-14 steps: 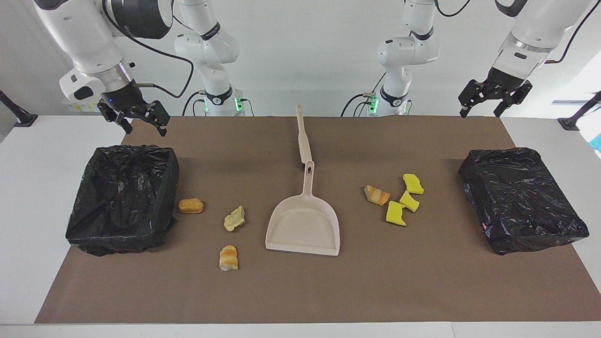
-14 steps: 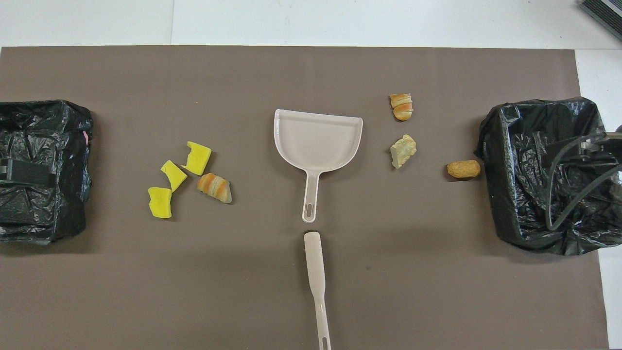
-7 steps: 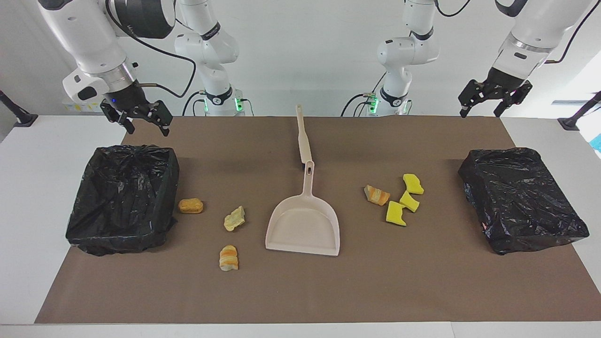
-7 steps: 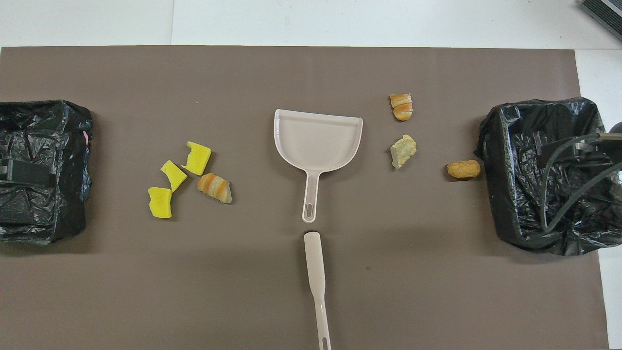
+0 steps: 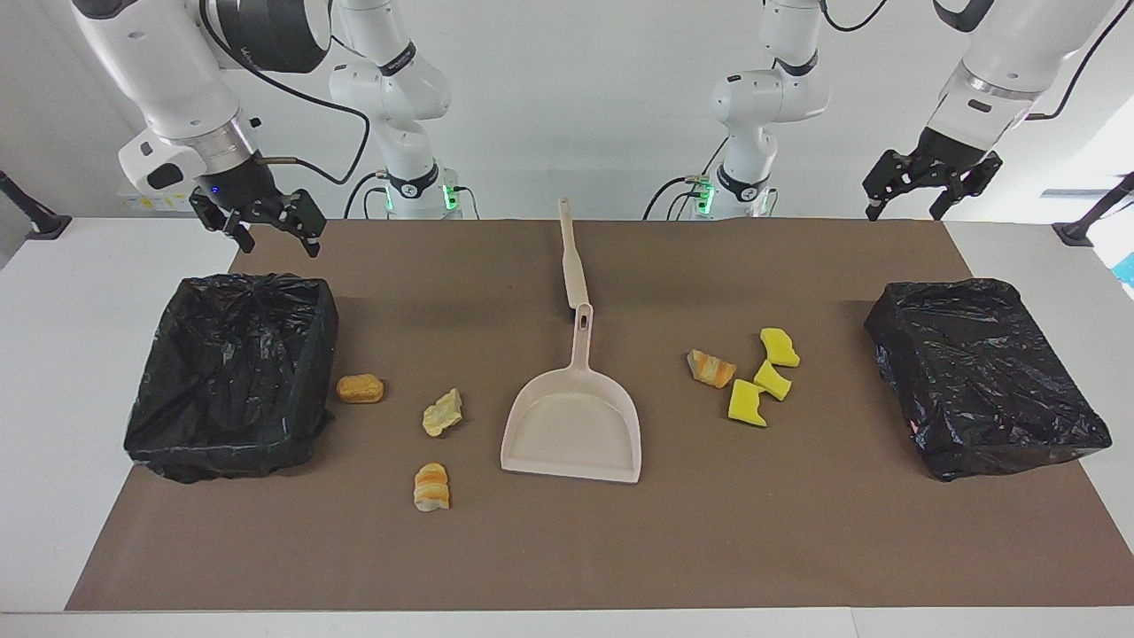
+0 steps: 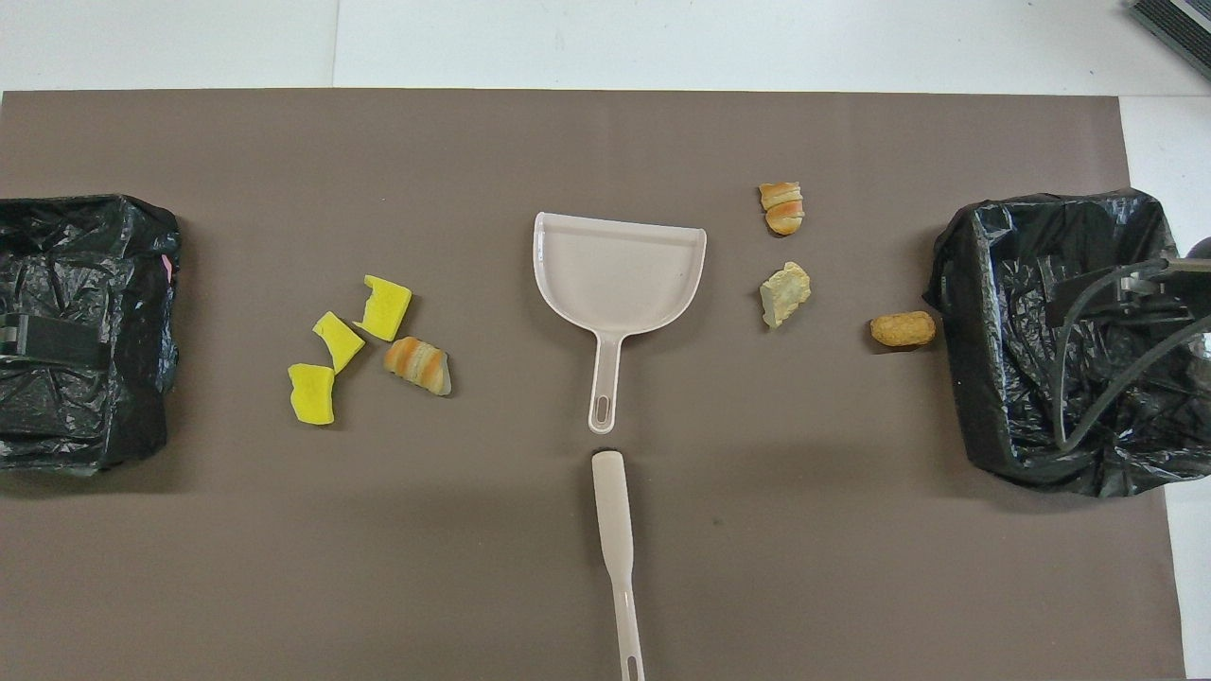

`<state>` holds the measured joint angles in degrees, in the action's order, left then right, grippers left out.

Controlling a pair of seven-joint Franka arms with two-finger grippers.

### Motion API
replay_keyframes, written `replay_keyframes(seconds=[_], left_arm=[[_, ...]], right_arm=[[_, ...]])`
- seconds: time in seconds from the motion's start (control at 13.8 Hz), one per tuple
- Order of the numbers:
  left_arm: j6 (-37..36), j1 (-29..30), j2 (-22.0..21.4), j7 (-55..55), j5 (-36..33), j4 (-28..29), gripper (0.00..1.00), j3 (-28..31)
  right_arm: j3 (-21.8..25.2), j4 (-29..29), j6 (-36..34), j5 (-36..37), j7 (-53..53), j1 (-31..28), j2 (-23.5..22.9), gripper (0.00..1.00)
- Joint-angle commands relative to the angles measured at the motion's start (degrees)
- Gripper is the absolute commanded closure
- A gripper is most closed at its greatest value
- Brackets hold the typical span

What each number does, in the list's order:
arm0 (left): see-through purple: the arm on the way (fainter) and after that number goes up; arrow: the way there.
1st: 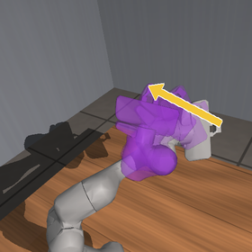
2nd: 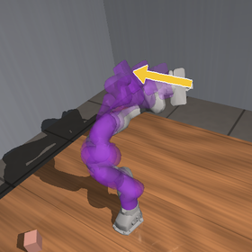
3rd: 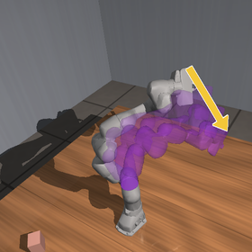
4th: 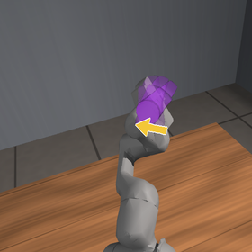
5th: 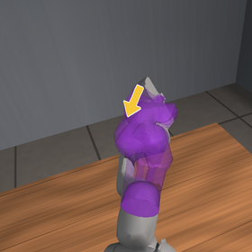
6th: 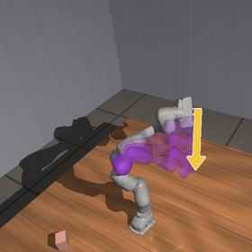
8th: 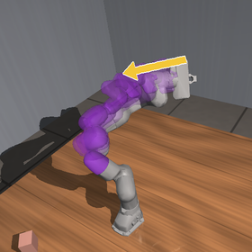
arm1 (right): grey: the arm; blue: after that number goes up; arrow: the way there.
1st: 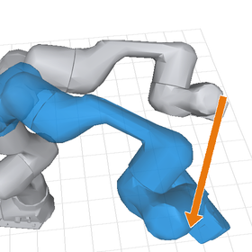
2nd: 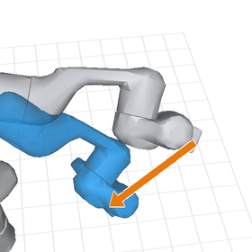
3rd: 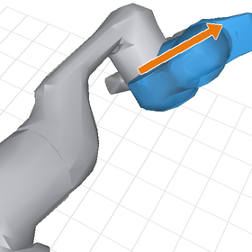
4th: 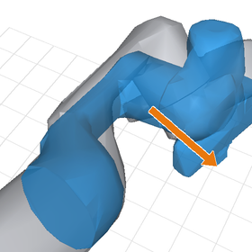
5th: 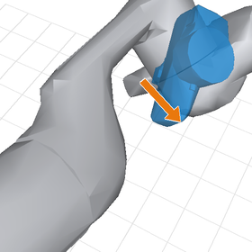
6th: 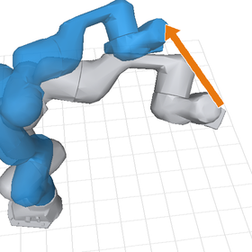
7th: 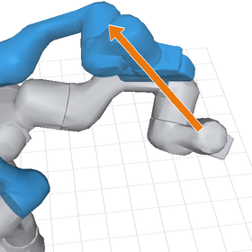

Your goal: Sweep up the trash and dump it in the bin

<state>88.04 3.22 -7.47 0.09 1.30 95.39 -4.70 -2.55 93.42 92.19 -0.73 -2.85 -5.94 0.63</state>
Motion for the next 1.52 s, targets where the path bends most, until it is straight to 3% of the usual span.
replay_keyframes(seconds=[0.0, 0.44, 0.73, 1.09, 1.45], left_arm=[[-0.5, -0.8, -1.4, -0.1, 0.6, 1.2, 0.00, -0.1], [1.4, -9.0, -1.5, -4.6, 0.8, 4.5, 0.00, -0.4], [6.2, -21.2, -2.8, -17.9, 1.0, 11.6, 0.00, -0.4], [12.9, -33.5, -6.6, -27.7, 6.3, 22.2, 0.00, -0.4], [25.8, -46.3, -6.1, -38.6, 6.5, 33.8, 0.00, -0.5]], right_arm=[[-0.1, 0.5, 0.1, -1.2, -0.2, -0.3, 0.6, 0.00], [-0.1, 0.5, 0.1, -1.2, -0.2, -0.3, 0.5, 0.00], [-0.1, 0.5, 0.1, -1.2, -0.2, -0.3, 0.5, 0.00], [-0.1, 0.5, 0.1, -1.2, -0.2, -0.3, 0.5, 0.00], [-0.1, 0.5, 0.1, -1.2, -0.2, -0.3, 0.5, 0.00]])
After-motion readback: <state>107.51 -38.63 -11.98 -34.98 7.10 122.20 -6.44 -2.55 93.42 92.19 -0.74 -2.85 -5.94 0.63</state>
